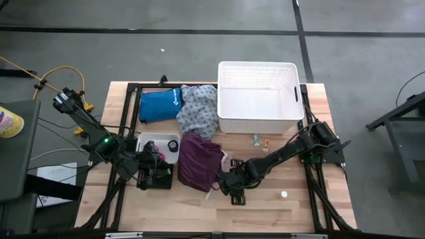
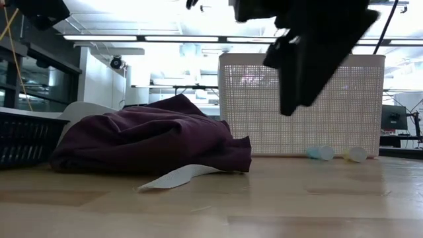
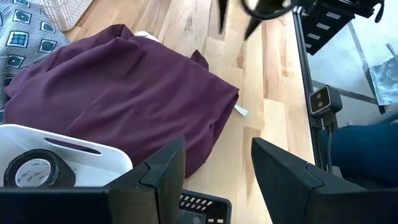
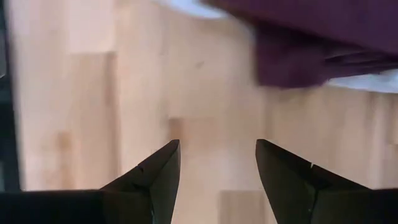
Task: Pick & place medical supplies in basket/bin
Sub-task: Put the bottom yellow pill bottle into the black bin
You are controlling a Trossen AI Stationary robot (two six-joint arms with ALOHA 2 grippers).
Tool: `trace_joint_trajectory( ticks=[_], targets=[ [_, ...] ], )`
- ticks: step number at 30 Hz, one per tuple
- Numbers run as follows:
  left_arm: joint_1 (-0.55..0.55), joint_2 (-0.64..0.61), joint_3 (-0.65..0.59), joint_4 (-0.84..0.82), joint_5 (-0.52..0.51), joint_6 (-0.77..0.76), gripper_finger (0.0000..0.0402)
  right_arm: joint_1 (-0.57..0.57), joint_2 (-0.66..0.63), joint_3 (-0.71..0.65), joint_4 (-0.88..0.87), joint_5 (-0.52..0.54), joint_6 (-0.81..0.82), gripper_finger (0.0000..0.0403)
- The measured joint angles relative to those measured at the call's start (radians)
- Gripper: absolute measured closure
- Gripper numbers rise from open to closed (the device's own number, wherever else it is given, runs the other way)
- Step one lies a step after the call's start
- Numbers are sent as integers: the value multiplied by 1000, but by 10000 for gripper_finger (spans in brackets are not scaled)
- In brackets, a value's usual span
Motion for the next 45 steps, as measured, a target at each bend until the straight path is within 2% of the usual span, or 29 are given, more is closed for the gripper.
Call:
trace_joint_trajectory(
  ticks=[9,25,31,40,45],
  targets=[
    [0,0,0,0,0,0,224,142,0,0,-16,-9,31,206],
    [0,0,0,0,0,0,224,433,-3,0,-43,-4,232,206],
    [0,0,0,0,0,0,224,474,-29,0,-69,6,277,206],
    [0,0,0,0,0,0,224,514,-75,0,-149,113,366,206],
    [0,0,0,0,0,0,224,525,-79,0,-160,118,376,206]
  ],
)
